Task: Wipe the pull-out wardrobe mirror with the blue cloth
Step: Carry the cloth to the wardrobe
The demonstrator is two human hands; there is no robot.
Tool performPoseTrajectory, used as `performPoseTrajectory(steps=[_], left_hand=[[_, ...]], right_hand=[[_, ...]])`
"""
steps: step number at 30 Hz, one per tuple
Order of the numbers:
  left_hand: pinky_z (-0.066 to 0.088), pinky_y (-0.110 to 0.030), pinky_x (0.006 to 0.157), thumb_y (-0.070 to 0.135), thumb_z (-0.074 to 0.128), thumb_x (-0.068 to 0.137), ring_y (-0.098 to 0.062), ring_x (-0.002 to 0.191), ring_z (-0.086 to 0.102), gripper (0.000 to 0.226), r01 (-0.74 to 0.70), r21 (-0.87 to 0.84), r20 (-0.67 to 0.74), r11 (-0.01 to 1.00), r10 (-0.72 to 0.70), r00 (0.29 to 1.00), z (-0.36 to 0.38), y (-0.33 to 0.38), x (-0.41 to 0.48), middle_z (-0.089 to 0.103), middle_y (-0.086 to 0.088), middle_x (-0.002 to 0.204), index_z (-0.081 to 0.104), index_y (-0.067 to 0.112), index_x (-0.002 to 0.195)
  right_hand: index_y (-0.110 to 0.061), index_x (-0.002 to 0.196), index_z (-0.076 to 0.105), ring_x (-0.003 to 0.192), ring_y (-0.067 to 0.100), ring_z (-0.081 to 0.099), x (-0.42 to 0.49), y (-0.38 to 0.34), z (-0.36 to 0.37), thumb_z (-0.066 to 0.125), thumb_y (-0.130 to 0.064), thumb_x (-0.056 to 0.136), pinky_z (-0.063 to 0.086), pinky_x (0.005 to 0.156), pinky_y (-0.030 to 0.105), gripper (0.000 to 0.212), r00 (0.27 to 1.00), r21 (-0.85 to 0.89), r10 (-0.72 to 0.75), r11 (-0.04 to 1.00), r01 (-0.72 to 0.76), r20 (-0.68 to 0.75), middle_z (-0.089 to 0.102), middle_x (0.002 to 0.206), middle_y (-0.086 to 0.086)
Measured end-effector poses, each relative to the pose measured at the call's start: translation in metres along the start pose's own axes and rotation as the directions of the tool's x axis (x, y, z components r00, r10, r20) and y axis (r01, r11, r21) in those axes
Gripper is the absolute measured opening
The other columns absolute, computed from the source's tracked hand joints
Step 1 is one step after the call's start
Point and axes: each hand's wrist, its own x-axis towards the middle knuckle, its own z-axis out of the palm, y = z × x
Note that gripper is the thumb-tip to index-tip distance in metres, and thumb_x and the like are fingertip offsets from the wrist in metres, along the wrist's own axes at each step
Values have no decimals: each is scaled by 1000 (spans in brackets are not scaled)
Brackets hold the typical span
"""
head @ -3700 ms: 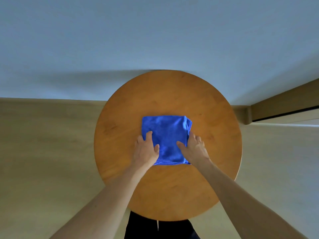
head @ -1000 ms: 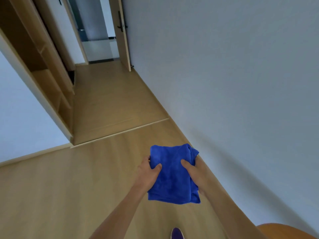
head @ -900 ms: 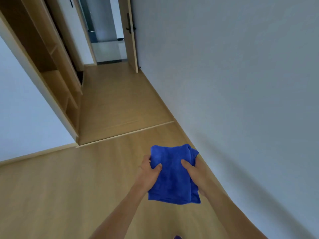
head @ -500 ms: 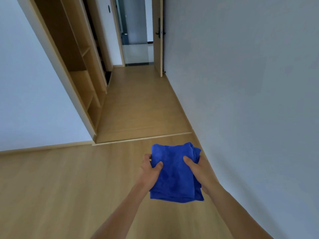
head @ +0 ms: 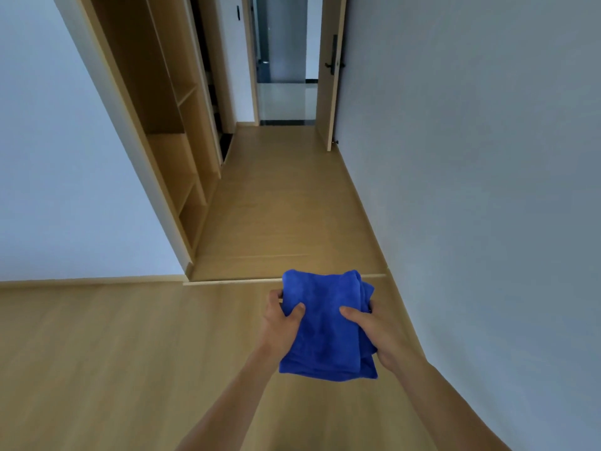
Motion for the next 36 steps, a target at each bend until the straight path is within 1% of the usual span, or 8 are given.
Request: performPoseTrajectory(steps=[11,14,17,20,24,26,30,36], left_hand=[[58,-40,87,31,63,97,-13,98,65,33,4,34,-31,999,-3,1000,-38,40,135,63,11,109,46,29,126],[55,-29,74,29,62,98,-11,96,65,33,10,40,-47,999,-8,999,-39,51,164,63,9,109,45,28,126],[53,-26,70,27,62,99,-11,96,64,33,21,30,-86,999,-18,996,-32,61,199,62,8,109,46,25,127],[51,-25,67,29,60,100,-10,94,62,32,49,48,-120,998,-43,992,-19,76,239,59,11,106,44,26,127],[57,-35,80,31,61,99,-14,97,64,35,63,33,-147,997,-57,988,6,100,289,61,10,108,46,25,130],[57,-33,75,33,61,98,-11,94,64,33,61,31,-164,998,-55,985,16,112,311,61,12,106,46,27,128],[49,-24,63,36,61,98,-5,89,61,32,74,24,-185,997,-68,980,27,133,353,57,18,103,43,32,124],[49,-24,64,36,60,98,-6,91,60,37,82,63,-202,995,-68,977,35,153,422,57,16,105,44,29,130]], right_hand=[[-19,132,55,112,24,67,127,-66,51,73,-25,92,53,101,47,44,1000,36,-18,999,18,16,69,124,3],[-20,127,57,106,21,70,165,-80,55,73,-24,91,58,88,39,40,999,30,-19,999,18,49,71,119,0],[-20,120,61,99,19,72,208,-95,54,75,-26,89,59,79,35,35,998,1,-35,999,35,59,74,113,-1],[-20,117,62,95,18,74,254,-115,47,75,-26,89,60,78,36,31,995,-24,-43,999,45,86,75,109,-1],[-16,116,63,96,21,72,311,-150,29,73,-23,91,60,78,36,27,994,-53,-47,997,52,102,74,110,2],[-15,116,63,97,21,72,334,-169,22,71,-21,93,60,78,36,25,990,-55,-62,996,70,126,74,110,3],[-14,119,62,103,25,71,375,-201,15,69,-20,94,58,93,48,27,984,-65,-66,995,78,164,73,114,5],[-17,118,62,100,21,71,442,-226,16,67,-22,95,60,82,38,24,986,-77,-59,994,72,158,73,112,3]])
